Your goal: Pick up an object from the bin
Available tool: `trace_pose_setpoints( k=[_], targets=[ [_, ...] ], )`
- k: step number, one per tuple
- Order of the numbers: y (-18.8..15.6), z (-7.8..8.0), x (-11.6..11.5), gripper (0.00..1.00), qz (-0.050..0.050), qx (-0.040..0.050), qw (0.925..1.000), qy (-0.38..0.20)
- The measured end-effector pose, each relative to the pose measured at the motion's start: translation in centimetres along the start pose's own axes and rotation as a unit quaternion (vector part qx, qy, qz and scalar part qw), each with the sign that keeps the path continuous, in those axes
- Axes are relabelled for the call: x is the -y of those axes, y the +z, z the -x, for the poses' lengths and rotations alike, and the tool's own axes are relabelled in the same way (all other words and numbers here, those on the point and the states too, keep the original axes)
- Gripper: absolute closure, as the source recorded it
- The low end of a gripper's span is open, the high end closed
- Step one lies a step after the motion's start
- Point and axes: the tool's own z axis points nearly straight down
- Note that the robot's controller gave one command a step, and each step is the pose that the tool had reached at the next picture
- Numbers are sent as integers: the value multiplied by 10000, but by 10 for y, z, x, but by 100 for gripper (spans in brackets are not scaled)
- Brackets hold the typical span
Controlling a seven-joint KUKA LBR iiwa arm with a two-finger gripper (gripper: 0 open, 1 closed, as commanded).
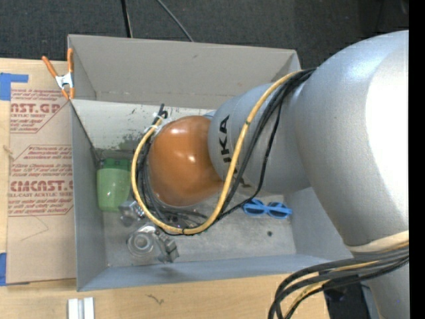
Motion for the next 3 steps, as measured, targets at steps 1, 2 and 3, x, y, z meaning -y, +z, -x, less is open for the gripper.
trace_pose_setpoints(
  k=[1, 2, 3],
  targets=[
    [1, 5, 7, 0, 0, -6, 9978, -661],
    [32, 3, 10, 0, 8, -21, 9854, -1702],
    [32, 4, 9, 0, 10, -8, 9855, -1696]
  ],
)
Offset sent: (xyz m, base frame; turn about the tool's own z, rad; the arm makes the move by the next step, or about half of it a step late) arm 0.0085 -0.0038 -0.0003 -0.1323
